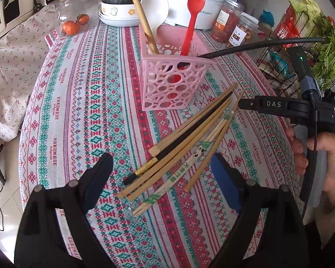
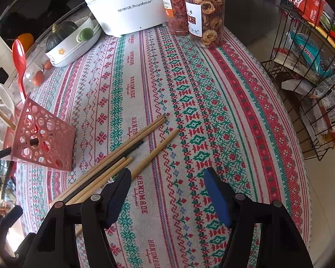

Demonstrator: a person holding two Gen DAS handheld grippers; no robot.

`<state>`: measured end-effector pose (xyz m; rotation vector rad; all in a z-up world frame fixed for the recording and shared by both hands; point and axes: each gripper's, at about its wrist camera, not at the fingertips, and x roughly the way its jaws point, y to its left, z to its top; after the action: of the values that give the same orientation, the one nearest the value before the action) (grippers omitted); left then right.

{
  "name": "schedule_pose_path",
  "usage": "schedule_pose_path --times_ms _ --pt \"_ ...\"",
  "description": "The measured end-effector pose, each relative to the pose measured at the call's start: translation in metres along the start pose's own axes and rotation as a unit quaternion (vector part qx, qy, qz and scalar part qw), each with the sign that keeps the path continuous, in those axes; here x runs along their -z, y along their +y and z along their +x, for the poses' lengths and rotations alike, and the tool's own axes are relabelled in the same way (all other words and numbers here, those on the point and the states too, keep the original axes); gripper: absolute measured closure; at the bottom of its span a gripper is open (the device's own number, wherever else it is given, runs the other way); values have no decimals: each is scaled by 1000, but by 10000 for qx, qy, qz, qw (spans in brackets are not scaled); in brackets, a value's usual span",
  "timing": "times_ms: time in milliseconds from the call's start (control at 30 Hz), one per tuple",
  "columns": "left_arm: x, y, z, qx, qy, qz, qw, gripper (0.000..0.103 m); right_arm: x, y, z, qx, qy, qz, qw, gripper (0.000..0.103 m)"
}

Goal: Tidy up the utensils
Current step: 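Move both open tools over the pile of wooden chopsticks, then grasp a wooden chopstick with the right tool while the left tool closes on chopsticks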

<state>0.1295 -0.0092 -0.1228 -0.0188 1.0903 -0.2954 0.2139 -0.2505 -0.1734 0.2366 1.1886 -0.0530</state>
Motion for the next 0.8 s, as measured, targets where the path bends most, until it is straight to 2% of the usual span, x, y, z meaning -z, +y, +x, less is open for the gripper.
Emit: schedule_pose_path --times_ms 133,200,267,467,533,633,667,700,800 --pt "2 1 -2 90 7 10 10000 17 -2 8 6 285 -97 -99 9995 47" --pt "3 0 -2 141 25 39 9999 20 0 12 7 278 -153 -118 9994 53" --pt "4 0 -3 158 38 85 9998 21 0 13 8 213 -104 -46 9997 58" --pt "6 1 -4 177 45 93 9998 26 -4 5 11 -168 71 507 9985 57" --pt "5 2 -5 178 25 72 9998 27 -5 13 14 -8 62 290 9996 57" --pt "6 4 -6 199 39 45 9998 33 -2 40 19 735 49 -683 9949 62" --pt "6 5 -5 221 56 57 9997 37 0 46 18 846 -14 -860 9927 66" --pt "6 5 -5 239 66 83 9997 42 2 47 18 828 1 -884 9926 72" --pt "3 7 -2 270 87 175 9994 54 7 45 16 676 163 -976 9928 81"
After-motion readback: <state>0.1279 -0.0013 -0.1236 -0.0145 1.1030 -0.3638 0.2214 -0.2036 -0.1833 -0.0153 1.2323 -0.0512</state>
